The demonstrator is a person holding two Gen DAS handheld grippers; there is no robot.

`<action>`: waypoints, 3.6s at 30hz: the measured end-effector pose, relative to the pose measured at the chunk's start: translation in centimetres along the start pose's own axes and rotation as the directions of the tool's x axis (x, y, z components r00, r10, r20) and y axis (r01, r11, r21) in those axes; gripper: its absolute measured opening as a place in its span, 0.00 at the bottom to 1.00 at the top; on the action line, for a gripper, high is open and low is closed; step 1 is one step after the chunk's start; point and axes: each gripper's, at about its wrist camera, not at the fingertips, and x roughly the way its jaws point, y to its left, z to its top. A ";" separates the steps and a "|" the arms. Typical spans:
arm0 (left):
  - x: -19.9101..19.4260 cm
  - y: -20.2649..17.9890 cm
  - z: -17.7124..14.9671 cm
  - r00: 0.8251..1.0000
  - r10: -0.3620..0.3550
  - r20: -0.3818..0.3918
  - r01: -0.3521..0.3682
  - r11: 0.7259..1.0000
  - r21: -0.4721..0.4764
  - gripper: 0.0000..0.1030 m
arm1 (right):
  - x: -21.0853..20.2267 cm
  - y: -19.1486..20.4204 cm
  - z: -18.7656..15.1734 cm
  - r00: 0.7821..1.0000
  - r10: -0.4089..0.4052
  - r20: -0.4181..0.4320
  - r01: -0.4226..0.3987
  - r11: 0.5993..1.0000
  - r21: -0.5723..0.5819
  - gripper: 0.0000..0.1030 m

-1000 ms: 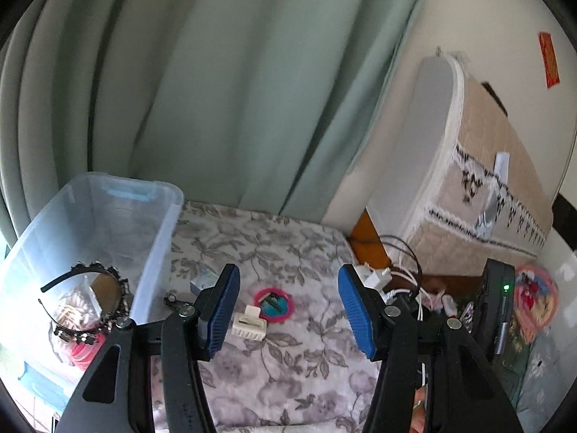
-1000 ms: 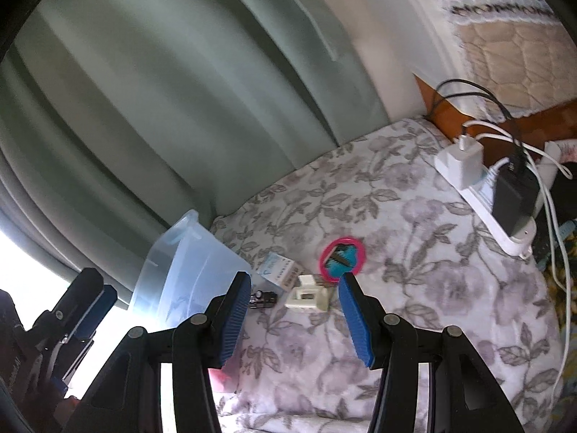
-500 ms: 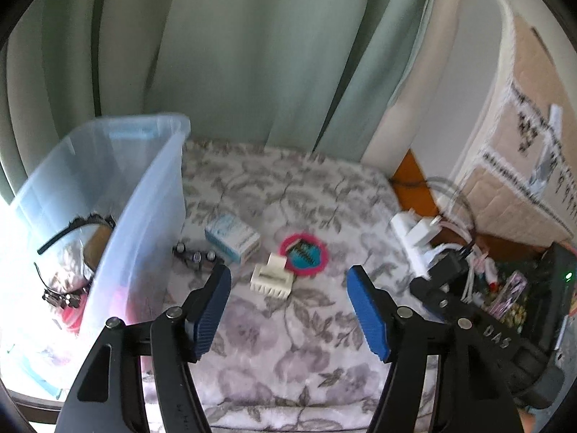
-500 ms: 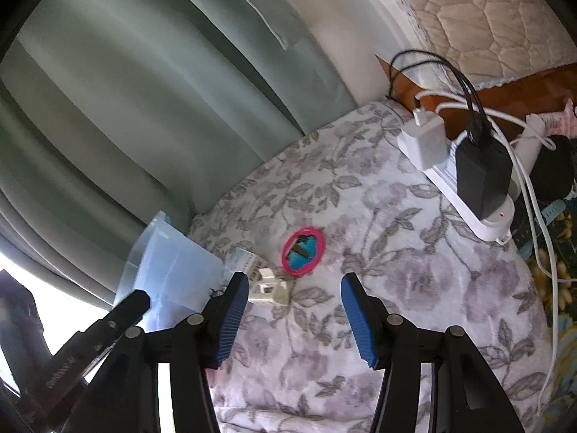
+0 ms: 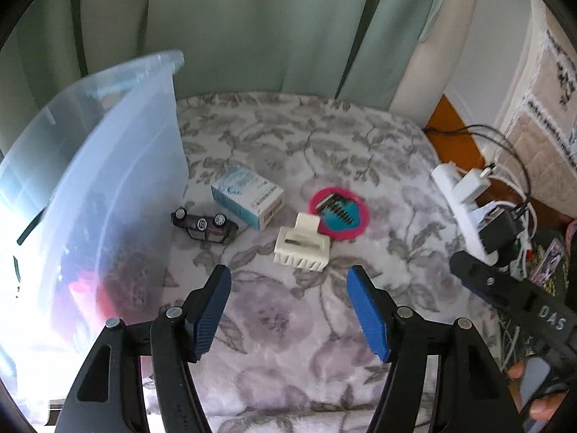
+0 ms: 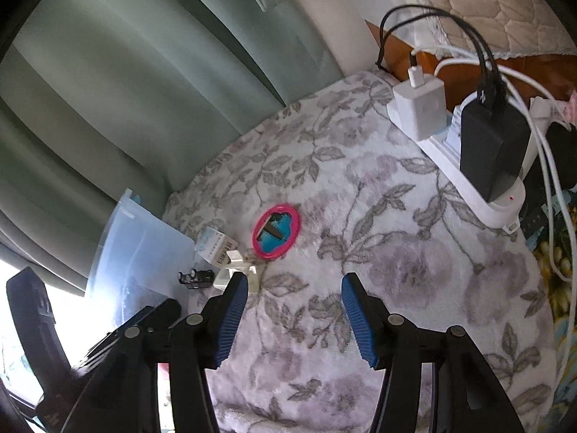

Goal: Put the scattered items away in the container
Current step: 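Withdraw both tools from the box toward the white clip and pink mirror, then grasp the white clip with the left tool while the right tool grasps the pink mirror, then lift and carry the white clip and pink mirror over the clear box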

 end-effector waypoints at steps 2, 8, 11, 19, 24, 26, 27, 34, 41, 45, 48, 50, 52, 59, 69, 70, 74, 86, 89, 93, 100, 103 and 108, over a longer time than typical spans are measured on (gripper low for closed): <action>0.9 0.0 -0.1 1.000 0.009 -0.011 -0.009 1.000 0.007 0.66 | 0.4 0.0 0.0 1.000 -0.007 -0.008 0.007 1.000 -0.007 0.56; 2.8 -0.2 0.4 0.999 0.011 -0.034 -0.010 0.999 0.034 0.66 | 1.7 0.2 0.0 0.999 -0.033 -0.033 0.032 0.999 -0.029 0.57; 3.7 -1.3 0.5 0.999 0.002 -0.042 0.002 0.996 0.088 0.66 | 2.5 0.3 0.3 0.998 -0.042 -0.046 0.040 0.998 -0.041 0.57; 6.8 -2.8 0.9 0.998 0.025 -0.055 -0.013 0.978 0.207 0.66 | 3.4 -0.5 0.4 0.995 -0.072 -0.067 0.070 0.997 -0.040 0.57; 8.5 -2.3 1.2 0.997 0.040 -0.063 -0.026 0.977 0.211 0.66 | 3.8 -0.7 0.3 0.993 -0.088 -0.081 0.084 0.995 -0.044 0.57; 8.9 -2.1 1.3 0.997 0.040 -0.061 -0.027 0.978 0.209 0.66 | 3.9 -0.7 0.3 0.992 -0.092 -0.085 0.089 0.995 -0.046 0.57; 9.1 -2.0 1.3 0.998 0.038 -0.059 -0.025 0.978 0.206 0.66 | 4.0 -0.7 0.3 0.992 -0.096 -0.087 0.092 0.994 -0.052 0.57; 9.8 -1.6 1.4 0.998 0.007 -0.069 0.004 0.986 0.166 0.63 | 4.6 -0.6 0.2 0.988 -0.118 -0.103 0.112 0.992 -0.065 0.57; 10.5 -0.7 1.5 0.997 -0.018 -0.076 0.026 0.994 0.108 0.51 | 5.2 -0.2 0.2 0.983 -0.141 -0.119 0.130 0.987 -0.093 0.57; 10.4 -0.1 1.4 0.997 -0.006 -0.072 0.012 0.996 0.086 0.51 | 5.7 0.4 0.4 0.982 -0.143 -0.120 0.129 0.984 -0.119 0.57; 10.3 0.6 1.3 0.997 0.002 -0.076 0.003 0.998 0.068 0.51 | 6.3 1.1 0.6 0.982 -0.142 -0.121 0.123 0.980 -0.154 0.57; 10.3 1.2 1.3 0.997 0.009 -0.083 -0.004 0.999 0.054 0.51 | 6.8 1.7 0.8 0.981 -0.148 -0.122 0.125 0.976 -0.178 0.60; 10.2 2.0 1.2 0.996 0.009 -0.086 -0.006 0.999 0.035 0.51 | 7.4 2.1 0.9 0.980 -0.151 -0.127 0.125 0.973 -0.192 0.60; 10.1 4.2 0.7 0.996 -0.018 -0.089 0.015 0.999 -0.034 0.51 | 10.3 4.1 1.6 0.973 -0.163 -0.166 0.118 0.960 -0.253 0.66; 10.1 4.8 0.5 0.996 -0.045 -0.078 0.041 0.998 -0.054 0.51 | 14.1 6.3 2.5 0.956 -0.222 -0.193 0.148 0.930 -0.338 0.73; 10.1 4.8 0.5 0.996 -0.047 -0.076 0.043 0.998 -0.055 0.51 | 14.3 6.3 2.6 0.955 -0.226 -0.192 0.152 0.929 -0.338 0.74; 10.1 4.8 0.5 0.996 -0.049 -0.073 0.046 0.998 -0.043 0.51 | 15.1 6.8 2.9 0.954 -0.245 -0.174 0.173 0.922 -0.347 0.77; 10.1 5.0 0.5 0.995 -0.069 -0.070 0.066 0.996 -0.053 0.51 | 17.1 8.4 3.0 0.929 -0.343 -0.140 0.262 0.875 -0.406 0.87; 10.1 5.0 0.5 0.995 -0.073 -0.068 0.069 0.996 -0.051 0.51 | 17.5 8.8 2.9 0.917 -0.377 -0.134 0.289 0.856 -0.429 0.87; 10.2 5.2 0.5 0.995 -0.075 -0.067 0.072 0.996 -0.049 0.51 | 17.8 9.2 2.7 0.904 -0.410 -0.123 0.315 0.832 -0.457 0.85; 10.4 5.4 0.5 0.995 -0.078 -0.066 0.074 0.996 -0.050 0.51 | 17.3 9.0 3.2 0.902 -0.420 -0.104 0.336 0.832 -0.442 0.74; 9.5 4.4 -0.1 0.996 -0.062 -0.061 0.058 0.995 -0.075 0.51 | 17.0 8.8 3.4 0.904 -0.413 -0.109 0.330 0.836 -0.438 0.73; 8.9 3.5 -0.6 0.997 -0.045 -0.058 0.040 0.995 -0.091 0.51 | 16.3 8.4 3.2 0.911 -0.397 -0.112 0.320 0.850 -0.418 0.73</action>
